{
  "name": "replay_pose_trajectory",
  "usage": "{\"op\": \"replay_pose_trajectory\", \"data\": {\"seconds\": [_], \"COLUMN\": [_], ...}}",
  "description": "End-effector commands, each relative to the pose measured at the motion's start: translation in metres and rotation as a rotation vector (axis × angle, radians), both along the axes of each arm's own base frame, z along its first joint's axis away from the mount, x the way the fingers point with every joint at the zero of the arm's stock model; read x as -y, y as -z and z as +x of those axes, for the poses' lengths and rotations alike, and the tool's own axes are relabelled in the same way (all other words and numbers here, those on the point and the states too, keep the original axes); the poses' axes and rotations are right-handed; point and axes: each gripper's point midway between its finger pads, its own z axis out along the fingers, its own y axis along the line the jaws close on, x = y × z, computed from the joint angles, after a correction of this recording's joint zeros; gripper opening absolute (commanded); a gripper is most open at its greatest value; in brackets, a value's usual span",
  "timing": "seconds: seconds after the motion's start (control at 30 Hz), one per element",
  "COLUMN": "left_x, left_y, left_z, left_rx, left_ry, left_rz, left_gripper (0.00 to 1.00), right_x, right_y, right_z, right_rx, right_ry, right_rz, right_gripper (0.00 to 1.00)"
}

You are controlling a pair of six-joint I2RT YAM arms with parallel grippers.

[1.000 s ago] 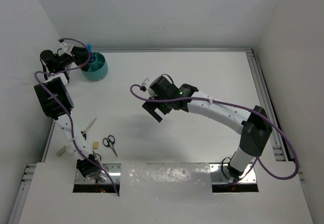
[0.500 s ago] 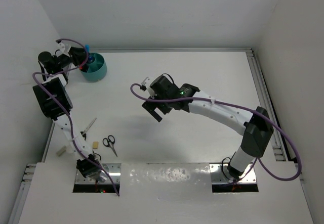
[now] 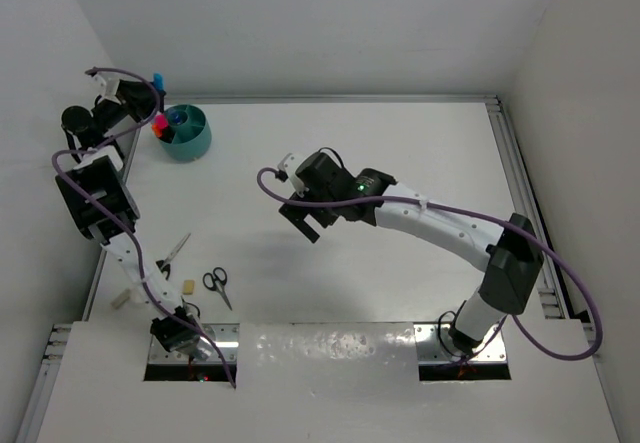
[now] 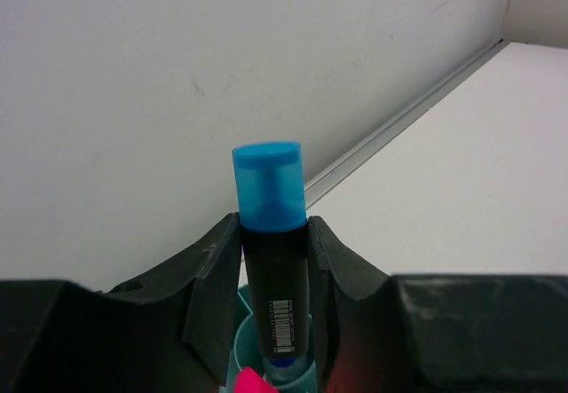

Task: Sort the stationery into containers
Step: Place the pen in the storage box.

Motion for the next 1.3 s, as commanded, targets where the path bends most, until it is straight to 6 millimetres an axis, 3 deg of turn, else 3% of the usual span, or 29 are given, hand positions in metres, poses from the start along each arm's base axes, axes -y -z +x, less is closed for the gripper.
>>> {"op": "replay_pose_trajectory", "data": {"seconds": [0.0, 0.07, 0.1, 0.17, 0.47, 0.7, 0.87, 1.0, 1.13, 1.27], "left_x": [-0.013, -0.013, -0.016, -0.02, -0.032, -0.038, -0.032, -0.036, -0.043, -0.038], "left_y": [-0.039, -0.029, -0.015, -0.021, 0.017, 0.038, 0.054, 0.053, 0.036, 0.032], "left_z": [-0.034, -0.045, -0.05, -0.053, -0.041, -0.033, -0.027, -0.026, -0.029, -0.033], "left_rx": [0.079, 0.054, 0.029, 0.046, 0.018, -0.006, -0.057, -0.041, 0.003, 0.009], "left_ry": [-0.033, -0.04, -0.061, -0.123, -0.274, -0.271, -0.238, -0.294, -0.415, -0.49], "left_rz": [0.031, 0.021, 0.009, -0.011, 0.006, -0.028, -0.096, -0.154, -0.205, -0.243], "left_gripper": [0.0, 0.0, 0.0, 0.0, 0.0, 0.0, 0.0, 0.0, 0.0, 0.0], "right_x": [0.002, 0.002, 0.003, 0.002, -0.004, -0.006, -0.009, -0.009, -0.009, -0.012], "right_y": [-0.013, -0.015, -0.013, -0.012, -0.013, -0.013, -0.013, -0.012, -0.011, -0.009], "right_z": [-0.001, -0.002, -0.004, -0.004, -0.004, -0.003, -0.002, -0.003, -0.003, -0.002], "right_rx": [0.049, 0.058, 0.056, 0.052, 0.049, 0.044, 0.037, 0.038, 0.036, 0.037], "right_ry": [0.021, 0.02, 0.019, 0.012, -0.001, 0.006, 0.008, 0.011, 0.012, 0.0], "right_rz": [0.058, 0.079, 0.077, 0.083, 0.088, 0.073, 0.063, 0.051, 0.053, 0.052], "right_gripper": [0.99, 0.99, 0.99, 0.99, 0.99, 0.99, 0.99, 0.99, 0.99, 0.99]}}
